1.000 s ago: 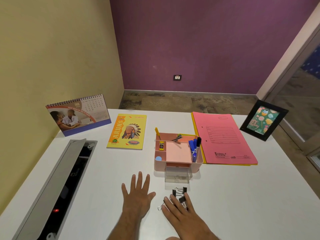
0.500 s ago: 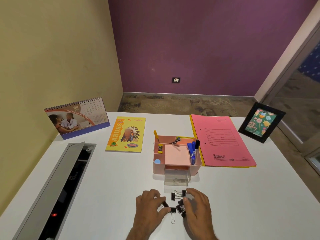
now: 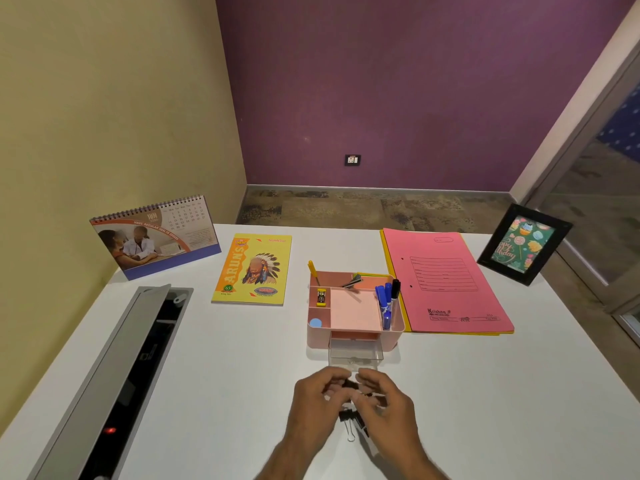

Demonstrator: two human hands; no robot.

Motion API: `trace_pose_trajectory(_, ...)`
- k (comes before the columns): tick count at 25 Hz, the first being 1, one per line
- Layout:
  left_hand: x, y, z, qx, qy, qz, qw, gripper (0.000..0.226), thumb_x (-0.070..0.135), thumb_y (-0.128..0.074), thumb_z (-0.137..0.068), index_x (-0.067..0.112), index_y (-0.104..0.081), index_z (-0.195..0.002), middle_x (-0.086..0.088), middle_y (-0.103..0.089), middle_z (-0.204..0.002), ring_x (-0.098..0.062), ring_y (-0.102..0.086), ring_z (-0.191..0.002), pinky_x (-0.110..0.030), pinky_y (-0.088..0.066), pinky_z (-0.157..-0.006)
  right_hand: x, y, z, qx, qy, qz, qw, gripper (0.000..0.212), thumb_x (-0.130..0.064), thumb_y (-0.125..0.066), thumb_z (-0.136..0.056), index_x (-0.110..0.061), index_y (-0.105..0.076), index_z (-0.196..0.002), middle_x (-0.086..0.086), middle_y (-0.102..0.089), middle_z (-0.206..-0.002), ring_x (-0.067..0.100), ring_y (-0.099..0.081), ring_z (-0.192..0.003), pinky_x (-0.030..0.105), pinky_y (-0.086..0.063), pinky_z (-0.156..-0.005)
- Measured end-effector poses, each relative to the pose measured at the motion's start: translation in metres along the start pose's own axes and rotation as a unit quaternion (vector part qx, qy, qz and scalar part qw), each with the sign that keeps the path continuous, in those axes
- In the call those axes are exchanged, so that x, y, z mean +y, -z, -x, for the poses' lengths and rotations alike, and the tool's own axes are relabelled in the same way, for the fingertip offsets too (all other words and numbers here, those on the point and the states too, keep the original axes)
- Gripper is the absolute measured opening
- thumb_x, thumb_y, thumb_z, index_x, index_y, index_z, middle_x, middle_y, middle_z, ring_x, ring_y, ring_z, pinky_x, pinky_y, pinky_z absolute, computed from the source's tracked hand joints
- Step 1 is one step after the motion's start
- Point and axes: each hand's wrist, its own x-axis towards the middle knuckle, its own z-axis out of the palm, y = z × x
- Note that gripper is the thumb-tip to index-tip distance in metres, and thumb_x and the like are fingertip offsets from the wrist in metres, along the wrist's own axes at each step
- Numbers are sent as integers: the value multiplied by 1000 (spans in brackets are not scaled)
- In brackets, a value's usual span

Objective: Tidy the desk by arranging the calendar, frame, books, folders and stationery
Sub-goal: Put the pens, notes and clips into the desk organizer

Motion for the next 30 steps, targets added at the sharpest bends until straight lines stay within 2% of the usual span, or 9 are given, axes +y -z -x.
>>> trace_pose_trajectory(2,11,-3,-6,-14,-22,32,999,35,15,-65,-77,35,-73,-104,12,-76,-95,-8,-71,-92,-21,-58,-77,-11,3,-7,-15,2,-65,998,33,-5,-74,-83,-32,-72,-102,-12,-76,-93,5,-71,-87,15,-56,-67)
trace_pose_trajectory(5,16,-5,-15,-5,-36,45,998,38,16,-63,-81,40,-70,-110,14,-75,-100,-8,-71,-94,-20,-58,-78,-23,10,-20,7,9,-56,998,30,-1,-73,-83,-27,-76,-97,-9,-77,-91,10,-73,-87,24,-59,-77)
trace_pose_trajectory(9,9,-4,-11,-16,-6,-75,997,38,23,-61,-81,45,-62,-111,26,-68,-103,0,-66,-95,-24,-58,-82,-35,19,-41,60,75,27,995,32,-4,-75,-82,-33,-73,-95,-17,-75,-86,2,-70,-84,10,-53,-74)
trace_pose_trajectory(13,-7,-2,-6,-118,-106,-367,917,41,27,-58,-90,39,-49,-128,22,-51,-131,-10,-51,-112,-27,-46,-92,-48,21,-67,14,165,273,948,23,-16,-66,-90,-20,-71,-113,-3,-74,-108,14,-66,-99,24,-53,-92)
trace_pose_trajectory(15,-3,-3,-10,-141,-130,-418,888,38,23,-52,-94,38,-49,-129,15,-51,-131,-19,-50,-107,-35,-49,-87,-49,18,-77,-49,183,367,911,30,-17,-60,-93,-19,-67,-122,-2,-70,-119,17,-61,-109,26,-47,-100)
trace_pose_trajectory(18,5,-5,-15,-161,-141,-467,858,31,22,-43,-100,31,-56,-126,8,-58,-119,-23,-50,-102,-39,-49,-83,-48,12,-84,-114,182,444,870,35,-15,-59,-91,-22,-64,-125,-1,-69,-121,18,-58,-109,25,-46,-97)
trace_pose_trajectory(21,4,-6,-14,-160,-127,-473,857,26,24,-42,-101,23,-65,-112,6,-62,-109,-23,-50,-101,-37,-48,-81,-44,10,-83,-104,173,430,880,38,-13,-63,-87,-22,-65,-124,-3,-69,-121,17,-59,-108,25,-48,-97)
trace_pose_trajectory(25,0,-7,-13,-158,-106,-459,868,23,25,-45,-100,18,-67,-96,6,-64,-104,-19,-50,-98,-32,-46,-77,-38,15,-72,-15,197,347,917,34,-9,-61,-88,-17,-69,-119,-2,-71,-117,19,-61,-109,28,-46,-98)
trace_pose_trajectory(30,-7,-8,-5,-157,-134,-448,870,24,26,-45,-97,23,-68,-101,14,-59,-120,-17,-52,-101,-26,-41,-76,-28,22,-59,57,239,283,927,26,1,-67,-80,-13,-76,-100,-1,-75,-101,21,-67,-97,37,-56,-87)
